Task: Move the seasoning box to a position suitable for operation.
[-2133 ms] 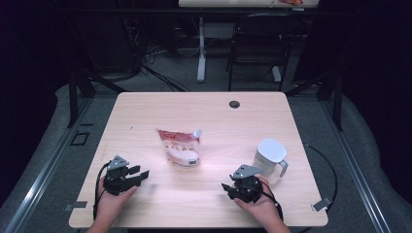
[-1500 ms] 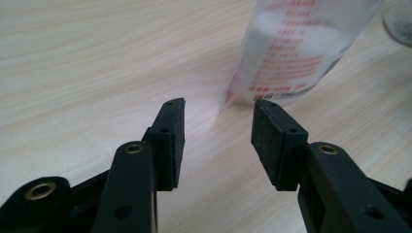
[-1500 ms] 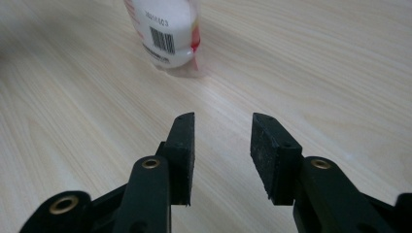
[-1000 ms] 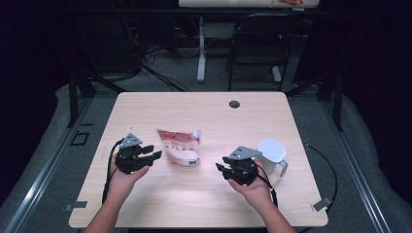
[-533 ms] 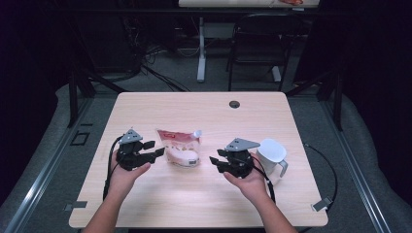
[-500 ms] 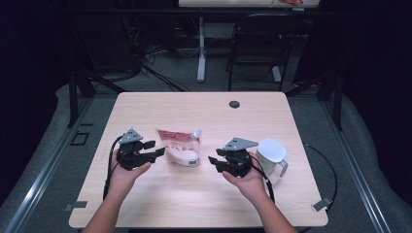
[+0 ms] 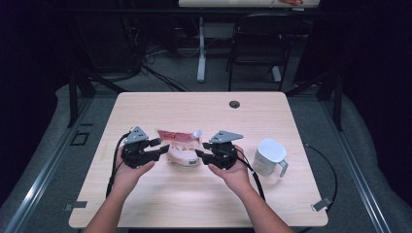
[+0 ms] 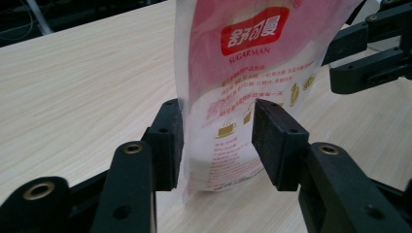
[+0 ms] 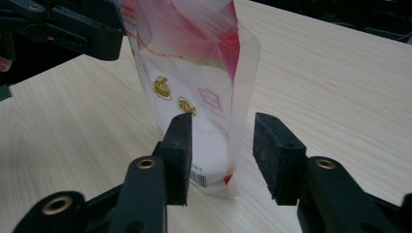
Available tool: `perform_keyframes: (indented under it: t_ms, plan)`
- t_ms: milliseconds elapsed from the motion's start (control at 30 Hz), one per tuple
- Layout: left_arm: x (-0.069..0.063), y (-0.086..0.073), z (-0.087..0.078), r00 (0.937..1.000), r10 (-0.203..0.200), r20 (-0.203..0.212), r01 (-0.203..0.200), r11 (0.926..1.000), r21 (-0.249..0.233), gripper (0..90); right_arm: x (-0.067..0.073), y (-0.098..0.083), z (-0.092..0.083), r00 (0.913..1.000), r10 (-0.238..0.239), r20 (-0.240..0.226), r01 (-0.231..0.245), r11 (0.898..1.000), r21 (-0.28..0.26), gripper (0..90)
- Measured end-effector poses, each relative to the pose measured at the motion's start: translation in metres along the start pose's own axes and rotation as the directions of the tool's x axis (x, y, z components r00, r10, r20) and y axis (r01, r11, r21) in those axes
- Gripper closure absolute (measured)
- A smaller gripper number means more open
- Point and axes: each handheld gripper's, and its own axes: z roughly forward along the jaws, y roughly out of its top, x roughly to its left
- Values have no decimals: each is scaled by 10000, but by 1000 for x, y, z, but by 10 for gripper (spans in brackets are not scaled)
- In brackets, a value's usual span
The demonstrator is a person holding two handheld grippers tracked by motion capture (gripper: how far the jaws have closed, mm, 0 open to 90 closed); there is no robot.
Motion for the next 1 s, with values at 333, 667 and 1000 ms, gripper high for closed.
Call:
perform_keyframes:
  t_ms: [333,667,1000]
  plan:
    - [0,1,-3,9997,-223,97,226,9993,-301,687,4,3,4,9997,186,150,-183,9996,-211,689]
    - [2,0,-11,9997,-243,77,244,9996,-139,734,13,8,7,9999,32,145,-33,10000,56,737]
    - [4,-8,-26,9995,-305,58,305,9995,-41,741,29,7,8,9999,12,-123,-12,10000,-27,746]
